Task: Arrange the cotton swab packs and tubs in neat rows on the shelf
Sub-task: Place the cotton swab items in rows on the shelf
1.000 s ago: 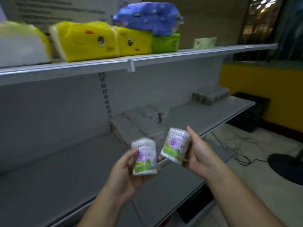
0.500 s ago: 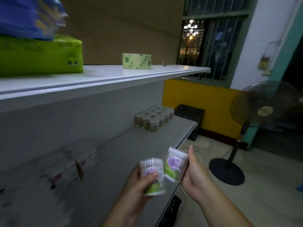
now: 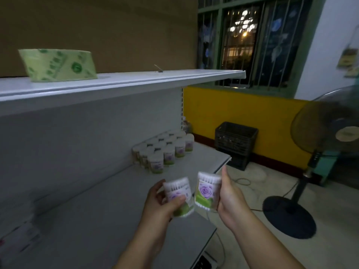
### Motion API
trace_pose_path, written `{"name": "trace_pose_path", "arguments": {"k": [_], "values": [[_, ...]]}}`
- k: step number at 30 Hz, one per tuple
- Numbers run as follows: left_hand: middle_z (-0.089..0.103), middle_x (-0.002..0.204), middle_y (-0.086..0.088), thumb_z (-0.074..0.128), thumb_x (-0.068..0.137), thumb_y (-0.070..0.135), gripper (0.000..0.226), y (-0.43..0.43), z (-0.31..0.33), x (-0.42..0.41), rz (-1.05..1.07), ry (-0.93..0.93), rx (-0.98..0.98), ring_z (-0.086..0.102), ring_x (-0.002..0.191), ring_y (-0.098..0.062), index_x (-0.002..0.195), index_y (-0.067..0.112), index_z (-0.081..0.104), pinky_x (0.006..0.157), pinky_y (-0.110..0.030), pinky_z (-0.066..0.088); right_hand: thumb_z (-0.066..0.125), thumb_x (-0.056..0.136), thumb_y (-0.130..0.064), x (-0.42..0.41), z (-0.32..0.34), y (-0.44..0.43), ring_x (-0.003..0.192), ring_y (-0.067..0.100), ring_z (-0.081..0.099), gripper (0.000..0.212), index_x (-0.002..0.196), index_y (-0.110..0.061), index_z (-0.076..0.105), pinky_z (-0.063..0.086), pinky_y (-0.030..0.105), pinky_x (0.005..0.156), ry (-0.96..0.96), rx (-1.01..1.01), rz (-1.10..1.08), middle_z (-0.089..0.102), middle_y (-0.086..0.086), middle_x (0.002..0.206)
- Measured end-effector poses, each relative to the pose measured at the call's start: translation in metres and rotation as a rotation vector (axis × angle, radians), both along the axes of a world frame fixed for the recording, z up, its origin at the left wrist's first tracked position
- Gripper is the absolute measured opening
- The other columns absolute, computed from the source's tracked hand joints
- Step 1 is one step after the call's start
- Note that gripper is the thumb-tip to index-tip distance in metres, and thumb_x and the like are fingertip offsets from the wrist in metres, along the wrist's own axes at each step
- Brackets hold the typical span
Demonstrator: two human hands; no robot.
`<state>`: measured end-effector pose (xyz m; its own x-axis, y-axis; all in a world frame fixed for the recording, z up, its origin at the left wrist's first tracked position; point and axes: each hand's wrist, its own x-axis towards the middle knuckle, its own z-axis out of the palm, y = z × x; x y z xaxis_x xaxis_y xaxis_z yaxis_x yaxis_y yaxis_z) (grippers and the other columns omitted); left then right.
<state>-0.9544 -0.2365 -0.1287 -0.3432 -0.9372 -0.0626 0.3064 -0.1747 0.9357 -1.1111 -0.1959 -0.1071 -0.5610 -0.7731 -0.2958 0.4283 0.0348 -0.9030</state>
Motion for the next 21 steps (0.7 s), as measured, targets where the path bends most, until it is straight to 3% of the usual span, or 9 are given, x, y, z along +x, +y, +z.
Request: {"name": "trace_pose_path", "arguments": {"k": [4,7,11,13,15,17,19,21], "values": [[0.071,0.103,-0.01,0.075,0.07,-0.002,0.049,-0.011,0.002,-0.052,0.082,-0.068,-0.088,0.068,0.094,-0.025,0.114,0.012,0.06,0.071,-0.033,0.057,0.039,0.09,-0.06,-0.053,-0.004,-0.028,0.088,0.025,0.069,0.044,0.093,-0.023,0.062,0.047,0.05,0.096,0.021,-0.014,0.108,0.075,0.002,0.076],[0.07,0.106,-0.007,0.079,0.065,0.0,0.056,-0.018,-0.001,-0.076,0.165,-0.074,-0.103,0.067,0.098,-0.022,0.116,0.013,0.06,0.06,-0.02,0.053,0.047,0.084,-0.063,-0.082,-0.006,-0.05,0.09,0.025,0.069,0.049,0.106,-0.022,0.061,0.049,0.048,0.094,0.03,-0.035,0.212,0.075,0.005,0.09],[0.066,0.111,-0.006,0.076,0.069,-0.009,0.057,-0.036,-0.009,-0.102,0.3,-0.125,-0.102,0.065,0.093,-0.014,0.117,0.015,0.058,0.056,-0.013,0.05,0.077,0.049,-0.06,-0.105,-0.012,-0.08,0.091,0.033,0.067,0.071,0.1,-0.015,0.058,0.05,0.053,0.091,0.16,-0.068,0.318,0.069,0.016,0.1],[0.066,0.106,-0.002,0.079,0.065,-0.008,0.054,-0.051,-0.013,-0.117,0.362,-0.16,-0.113,0.066,0.081,-0.001,0.107,0.022,0.06,0.056,-0.011,0.05,0.08,0.057,-0.043,-0.117,-0.015,-0.098,0.09,0.036,0.064,0.057,0.098,-0.017,0.052,0.051,0.05,0.085,0.234,-0.048,0.34,0.065,0.019,0.103],[0.065,0.102,0.007,0.076,0.069,-0.004,0.049,-0.068,-0.018,-0.131,0.387,-0.19,-0.123,0.064,0.076,0.007,0.101,0.029,0.058,0.057,-0.009,0.049,0.077,0.073,-0.025,-0.129,-0.018,-0.117,0.085,0.027,0.065,0.041,0.1,-0.02,0.047,0.055,0.038,0.07,0.327,-0.017,0.346,0.062,0.012,0.101],[0.063,0.105,0.011,0.075,0.072,0.005,0.047,-0.089,-0.025,-0.146,0.421,-0.257,-0.133,0.062,0.084,0.006,0.103,0.035,0.055,0.065,-0.014,0.05,0.076,0.075,-0.021,-0.145,-0.025,-0.134,0.083,0.02,0.064,0.037,0.099,-0.02,0.049,0.052,0.028,0.063,0.447,0.0,0.325,0.062,0.006,0.097],[0.06,0.115,0.01,0.075,0.071,0.017,0.049,-0.108,-0.035,-0.162,0.472,-0.308,-0.137,0.06,0.097,-0.001,0.111,0.038,0.055,0.079,-0.027,0.053,0.077,0.074,-0.019,-0.159,-0.03,-0.147,0.085,0.016,0.065,0.031,0.096,-0.021,0.055,0.053,0.026,0.066,0.528,-0.009,0.34,0.065,0.005,0.098],[0.059,0.119,0.012,0.074,0.072,0.029,0.048,-0.122,-0.039,-0.175,0.509,-0.34,-0.154,0.06,0.101,-0.003,0.113,0.043,0.054,0.086,-0.036,0.054,0.075,0.077,-0.015,-0.17,-0.033,-0.159,0.08,0.0,0.065,0.024,0.091,-0.026,0.06,0.051,0.016,0.065,0.596,-0.014,0.379,0.067,-0.003,0.095]]}}
